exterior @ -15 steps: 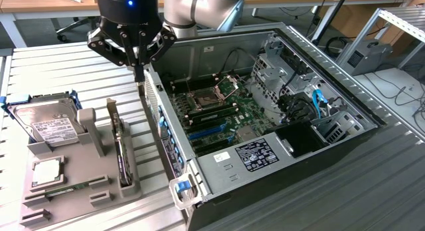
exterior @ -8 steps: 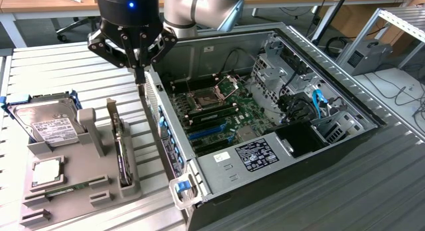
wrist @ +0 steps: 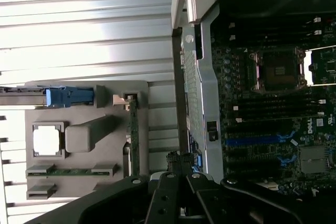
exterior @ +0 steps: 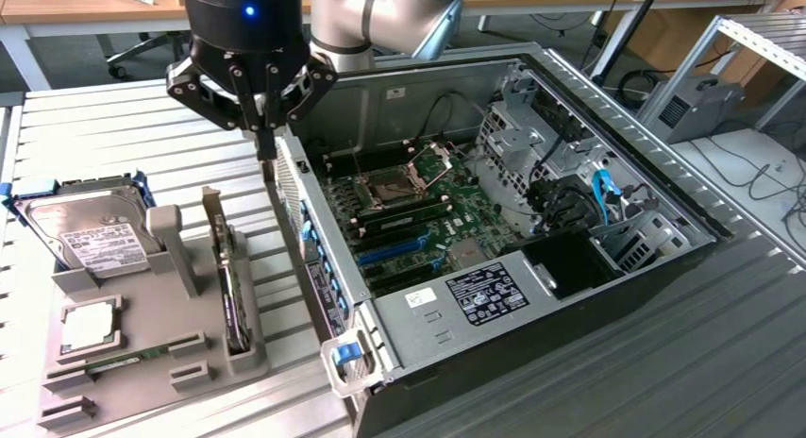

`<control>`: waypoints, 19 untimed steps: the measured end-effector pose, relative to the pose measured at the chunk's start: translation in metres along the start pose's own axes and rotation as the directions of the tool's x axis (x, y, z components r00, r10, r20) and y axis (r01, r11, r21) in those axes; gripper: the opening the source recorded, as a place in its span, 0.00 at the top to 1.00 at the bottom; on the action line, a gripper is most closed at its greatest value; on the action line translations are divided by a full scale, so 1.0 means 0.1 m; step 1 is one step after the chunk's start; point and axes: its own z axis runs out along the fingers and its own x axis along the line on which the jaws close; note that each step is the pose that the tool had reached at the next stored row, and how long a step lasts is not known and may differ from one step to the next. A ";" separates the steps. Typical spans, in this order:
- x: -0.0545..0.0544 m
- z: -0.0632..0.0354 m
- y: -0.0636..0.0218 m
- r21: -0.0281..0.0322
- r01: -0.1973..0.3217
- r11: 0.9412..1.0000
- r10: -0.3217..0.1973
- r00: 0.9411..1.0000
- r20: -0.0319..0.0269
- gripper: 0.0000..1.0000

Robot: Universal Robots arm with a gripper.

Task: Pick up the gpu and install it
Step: 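Reach for the gpu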

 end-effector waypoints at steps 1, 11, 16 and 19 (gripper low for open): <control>0.00 0.000 -0.003 0.000 0.000 1.000 0.000 1.000 0.000 0.89; 0.00 -0.001 -0.037 0.000 0.000 1.000 0.000 1.000 0.000 0.89; 0.00 -0.001 -0.053 0.000 0.000 1.000 0.000 1.000 0.000 0.89; 0.00 -0.001 -0.063 0.000 0.000 1.000 0.000 1.000 0.000 0.89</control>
